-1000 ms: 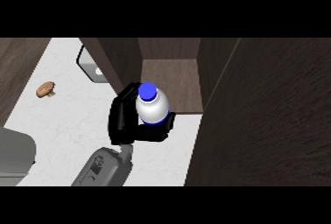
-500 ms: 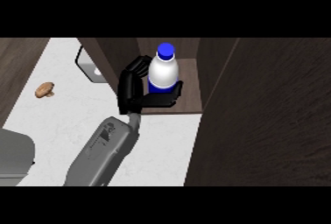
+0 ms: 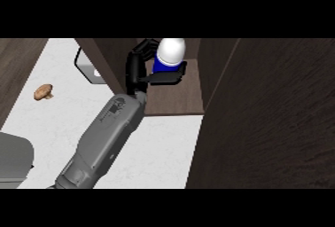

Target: Pick up the bottled water, place it into the cabinet and close the cabinet

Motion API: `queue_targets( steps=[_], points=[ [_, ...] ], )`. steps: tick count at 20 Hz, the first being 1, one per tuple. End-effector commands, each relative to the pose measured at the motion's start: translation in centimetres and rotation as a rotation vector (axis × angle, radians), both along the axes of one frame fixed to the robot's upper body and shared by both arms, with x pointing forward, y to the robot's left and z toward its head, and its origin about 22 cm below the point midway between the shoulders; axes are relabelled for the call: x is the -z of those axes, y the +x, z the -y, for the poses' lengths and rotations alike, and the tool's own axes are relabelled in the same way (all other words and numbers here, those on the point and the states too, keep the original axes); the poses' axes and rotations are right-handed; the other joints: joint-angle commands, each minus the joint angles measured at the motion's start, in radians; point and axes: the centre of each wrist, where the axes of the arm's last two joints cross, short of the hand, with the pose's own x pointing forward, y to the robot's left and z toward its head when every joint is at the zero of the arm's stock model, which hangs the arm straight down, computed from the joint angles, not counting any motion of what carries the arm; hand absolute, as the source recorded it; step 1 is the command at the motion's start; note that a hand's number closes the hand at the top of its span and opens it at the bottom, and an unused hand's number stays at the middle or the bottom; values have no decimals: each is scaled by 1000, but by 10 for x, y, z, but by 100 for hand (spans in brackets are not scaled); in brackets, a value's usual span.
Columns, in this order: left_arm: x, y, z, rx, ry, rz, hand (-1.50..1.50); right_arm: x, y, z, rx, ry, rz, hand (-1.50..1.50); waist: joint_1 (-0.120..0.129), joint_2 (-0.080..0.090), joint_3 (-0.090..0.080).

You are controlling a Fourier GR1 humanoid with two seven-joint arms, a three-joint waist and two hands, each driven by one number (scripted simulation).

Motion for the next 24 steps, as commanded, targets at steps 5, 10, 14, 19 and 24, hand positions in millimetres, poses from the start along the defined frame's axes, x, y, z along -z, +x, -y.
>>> queue_targets(
  steps=[5, 10, 14, 19, 24],
  points=[
    [19, 17, 0, -83, 104, -64, 150, -19, -19, 7, -16, 35, 24, -150, -14, 2, 0],
    [27, 27, -4, -161, 250, -66, 150, -20, -24, 12, -33, 31, 27, -150, -25, 5, 0],
    [28, 31, -7, -177, 239, -89, 150, -18, -23, 11, -21, 24, 31, -150, -21, 6, 0],
    [37, 32, -13, -193, 241, -110, 150, -6, -17, 3, -22, 21, 28, -150, -21, 8, 0],
    [51, 29, -26, -220, 255, -118, 150, -14, -14, 6, -39, 23, 41, -150, -35, 16, -1]
  ],
)
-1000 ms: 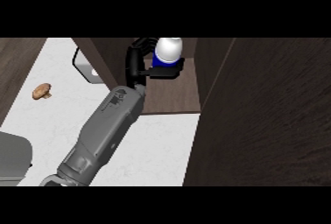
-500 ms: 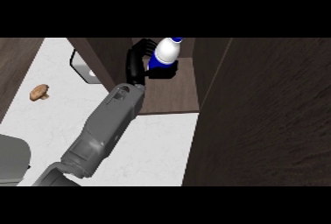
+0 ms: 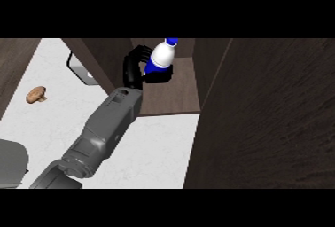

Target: Pick up the bottled water, place it into the cabinet and close the cabinet

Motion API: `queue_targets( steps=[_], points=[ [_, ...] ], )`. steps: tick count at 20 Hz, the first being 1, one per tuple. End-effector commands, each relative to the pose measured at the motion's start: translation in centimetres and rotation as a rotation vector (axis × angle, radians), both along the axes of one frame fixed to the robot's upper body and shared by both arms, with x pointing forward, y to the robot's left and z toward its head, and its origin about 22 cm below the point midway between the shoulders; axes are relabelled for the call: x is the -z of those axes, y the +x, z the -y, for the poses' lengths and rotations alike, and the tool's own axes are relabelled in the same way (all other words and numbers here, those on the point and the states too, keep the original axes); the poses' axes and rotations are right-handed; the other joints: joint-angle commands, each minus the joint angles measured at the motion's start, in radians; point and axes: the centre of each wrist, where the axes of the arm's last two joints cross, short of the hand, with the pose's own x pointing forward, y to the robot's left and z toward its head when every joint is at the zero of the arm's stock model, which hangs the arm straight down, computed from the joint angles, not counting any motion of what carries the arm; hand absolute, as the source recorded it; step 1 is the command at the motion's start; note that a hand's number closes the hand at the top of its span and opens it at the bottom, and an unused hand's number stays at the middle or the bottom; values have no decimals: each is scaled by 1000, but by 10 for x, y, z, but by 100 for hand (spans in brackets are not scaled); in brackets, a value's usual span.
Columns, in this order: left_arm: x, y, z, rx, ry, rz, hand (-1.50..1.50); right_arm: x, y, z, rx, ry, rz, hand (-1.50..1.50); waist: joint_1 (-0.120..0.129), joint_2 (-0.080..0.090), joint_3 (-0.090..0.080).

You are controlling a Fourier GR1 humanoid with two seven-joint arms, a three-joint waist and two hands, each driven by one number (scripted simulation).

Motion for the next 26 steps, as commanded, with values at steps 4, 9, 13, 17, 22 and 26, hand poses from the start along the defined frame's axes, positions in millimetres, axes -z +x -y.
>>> queue_targets(
  steps=[4, 9, 13, 17, 22, 26],
  points=[
    [3, 3, -9, -53, 114, 0, -150, -13, -14, 5, -28, 5, 15, -150, -6, 2, 0],
    [9, 1, -9, -84, 222, -56, -150, -9, -7, 2, -35, 22, 32, -150, -15, 8, 1],
    [17, -4, -6, -114, 249, -58, -150, -18, -8, 6, -38, 18, 39, -150, -24, 11, -1],
    [16, -3, -10, -110, 244, -40, -150, -11, -9, 5, -28, 6, 34, -150, -16, 9, 0],
    [17, -4, -6, -73, 194, -22, -150, -13, -16, 7, -47, 16, 32, -150, -17, 7, -1],
    [20, -6, -14, 34, 121, 42, -150, -14, -14, 8, -45, 13, 15, -150, -12, 6, -1]
  ],
)
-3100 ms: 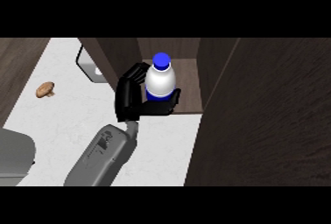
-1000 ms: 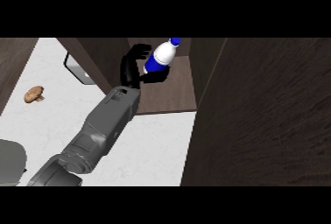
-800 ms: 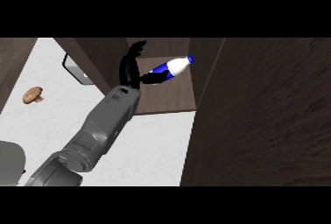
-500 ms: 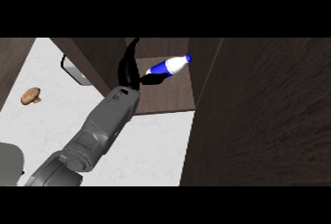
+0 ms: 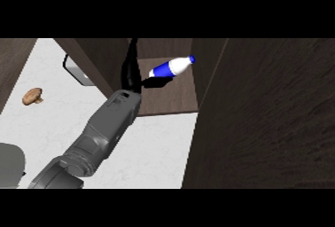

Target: Pick up the bottled water, place it into the cabinet and close the cabinet

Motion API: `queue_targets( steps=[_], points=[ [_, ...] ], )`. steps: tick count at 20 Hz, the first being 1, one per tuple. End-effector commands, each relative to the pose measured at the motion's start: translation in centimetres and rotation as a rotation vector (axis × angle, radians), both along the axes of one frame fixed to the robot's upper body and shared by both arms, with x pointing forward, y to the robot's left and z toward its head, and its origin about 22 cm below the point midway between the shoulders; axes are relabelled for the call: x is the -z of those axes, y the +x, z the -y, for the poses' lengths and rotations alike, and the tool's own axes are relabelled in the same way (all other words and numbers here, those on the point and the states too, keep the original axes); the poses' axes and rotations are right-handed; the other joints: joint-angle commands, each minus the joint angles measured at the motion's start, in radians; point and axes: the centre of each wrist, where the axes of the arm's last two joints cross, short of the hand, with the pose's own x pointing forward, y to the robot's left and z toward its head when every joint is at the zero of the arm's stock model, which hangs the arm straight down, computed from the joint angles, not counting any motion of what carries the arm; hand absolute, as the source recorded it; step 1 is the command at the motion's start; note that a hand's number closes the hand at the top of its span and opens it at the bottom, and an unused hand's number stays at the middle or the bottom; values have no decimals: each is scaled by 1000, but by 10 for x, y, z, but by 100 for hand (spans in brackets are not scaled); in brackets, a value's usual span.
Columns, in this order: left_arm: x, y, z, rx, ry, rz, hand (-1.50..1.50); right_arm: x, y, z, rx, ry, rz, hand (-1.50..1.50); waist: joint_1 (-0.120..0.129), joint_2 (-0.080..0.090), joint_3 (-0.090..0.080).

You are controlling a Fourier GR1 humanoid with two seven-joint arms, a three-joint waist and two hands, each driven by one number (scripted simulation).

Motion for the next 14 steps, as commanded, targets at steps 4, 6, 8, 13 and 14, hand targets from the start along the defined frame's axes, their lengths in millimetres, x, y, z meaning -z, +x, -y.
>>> queue_targets(
  steps=[4, 6, 8, 13, 14],
  points=[
    [-10, 3, 2, 173, -231, 135, 150, -8, -13, 2, -26, 37, 1, -150, 2, -5, -1],
    [-14, 4, 1, 241, -266, 180, 150, -15, -14, 4, -2, 28, 11, -150, 29, -12, -1],
    [-8, 0, -1, 280, -318, 199, 150, -10, -12, 2, -13, 3, -12, -150, 20, -14, 0],
    [-23, 4, 9, 375, -434, 196, 150, -11, -7, 4, -8, 19, 0, -150, 26, -19, 1],
    [-15, 1, 4, 409, -447, 188, 150, -18, -16, 4, 6, 33, -9, -150, 37, -20, 0]
  ],
)
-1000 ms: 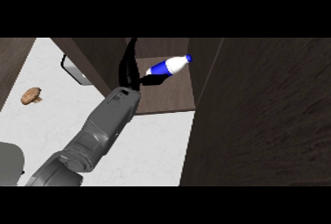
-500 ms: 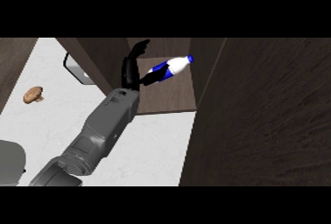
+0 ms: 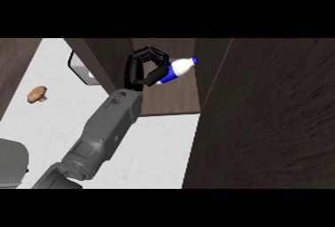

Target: Pick up the bottled water, place it into the cabinet and close the cabinet

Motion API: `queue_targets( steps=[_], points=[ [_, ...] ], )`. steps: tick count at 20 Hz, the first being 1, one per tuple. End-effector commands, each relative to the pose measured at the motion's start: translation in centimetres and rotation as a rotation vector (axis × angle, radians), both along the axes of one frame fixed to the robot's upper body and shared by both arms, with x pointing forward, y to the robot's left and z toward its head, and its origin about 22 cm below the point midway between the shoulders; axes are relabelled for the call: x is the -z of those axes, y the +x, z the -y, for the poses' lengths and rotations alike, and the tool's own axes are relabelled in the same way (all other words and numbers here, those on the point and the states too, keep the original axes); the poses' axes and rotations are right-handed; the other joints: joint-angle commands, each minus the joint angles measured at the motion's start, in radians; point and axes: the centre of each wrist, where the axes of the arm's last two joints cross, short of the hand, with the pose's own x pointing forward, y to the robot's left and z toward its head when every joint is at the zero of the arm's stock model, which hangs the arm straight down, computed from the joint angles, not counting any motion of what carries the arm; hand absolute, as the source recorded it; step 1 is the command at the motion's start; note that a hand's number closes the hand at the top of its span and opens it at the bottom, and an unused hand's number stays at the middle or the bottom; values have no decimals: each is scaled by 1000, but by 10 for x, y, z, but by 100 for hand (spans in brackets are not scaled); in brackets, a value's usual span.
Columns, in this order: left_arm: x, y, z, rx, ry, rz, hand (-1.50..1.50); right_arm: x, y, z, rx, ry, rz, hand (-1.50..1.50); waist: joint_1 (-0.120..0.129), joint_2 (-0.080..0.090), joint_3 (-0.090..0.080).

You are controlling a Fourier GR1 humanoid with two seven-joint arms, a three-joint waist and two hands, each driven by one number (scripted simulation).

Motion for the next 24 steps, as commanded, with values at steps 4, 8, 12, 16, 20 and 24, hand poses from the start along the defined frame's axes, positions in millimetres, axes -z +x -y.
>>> queue_targets(
  steps=[4, 8, 12, 16, 20, 24],
  points=[
    [-14, -2, 7, 201, -161, -32, 150, -12, -3, 7, 47, -15, 37, -150, 51, -22, 3],
    [9, -23, -5, 304, -205, -32, 150, -18, -9, 12, 72, -24, 38, -150, 68, -25, 3],
    [7, -41, -12, 289, -267, -21, 150, -18, -11, 12, 75, -36, 27, -150, 81, -29, 3],
    [24, -76, -8, 263, -322, -31, 150, -11, -8, 10, 47, -49, 29, -150, 86, -28, 3],
    [32, -116, -33, 288, -349, -52, 150, -14, -8, 14, 56, -66, 17, -150, 98, -32, 4],
    [22, -157, -50, 303, -358, -49, 150, -22, -8, 11, -22, -116, 10, 150, 97, -29, 3]
  ],
)
